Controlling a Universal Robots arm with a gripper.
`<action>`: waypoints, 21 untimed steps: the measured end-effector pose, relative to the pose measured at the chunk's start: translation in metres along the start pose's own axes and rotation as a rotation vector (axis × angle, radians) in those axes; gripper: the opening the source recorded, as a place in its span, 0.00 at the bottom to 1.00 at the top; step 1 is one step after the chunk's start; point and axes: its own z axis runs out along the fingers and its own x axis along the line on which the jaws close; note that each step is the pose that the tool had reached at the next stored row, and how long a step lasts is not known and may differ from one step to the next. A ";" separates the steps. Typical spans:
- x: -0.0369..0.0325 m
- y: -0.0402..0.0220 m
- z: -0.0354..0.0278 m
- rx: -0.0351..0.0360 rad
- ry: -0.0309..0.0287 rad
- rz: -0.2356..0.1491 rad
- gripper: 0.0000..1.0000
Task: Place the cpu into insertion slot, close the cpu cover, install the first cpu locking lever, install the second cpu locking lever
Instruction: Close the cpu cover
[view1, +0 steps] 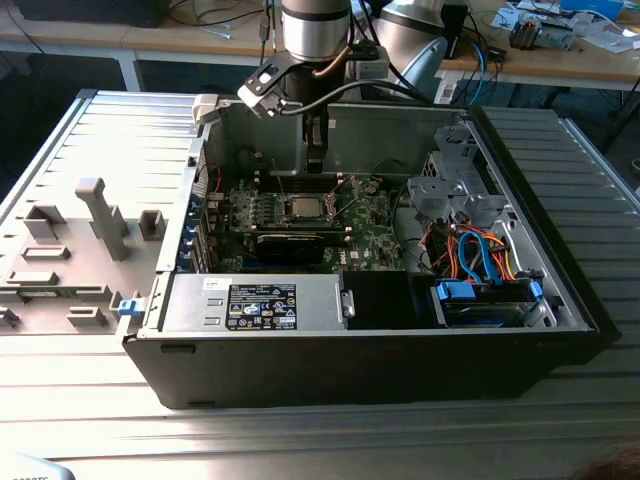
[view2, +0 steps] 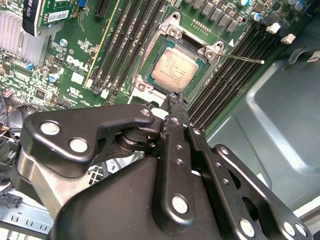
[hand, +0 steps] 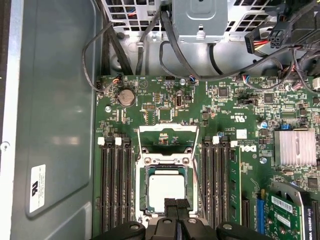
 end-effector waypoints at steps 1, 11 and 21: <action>0.0000 0.0000 -0.0007 0.0001 0.0000 0.000 0.11; -0.0002 0.0004 -0.0083 0.0000 0.0001 0.000 0.11; -0.0004 0.0008 -0.0159 0.0000 0.0001 0.000 0.11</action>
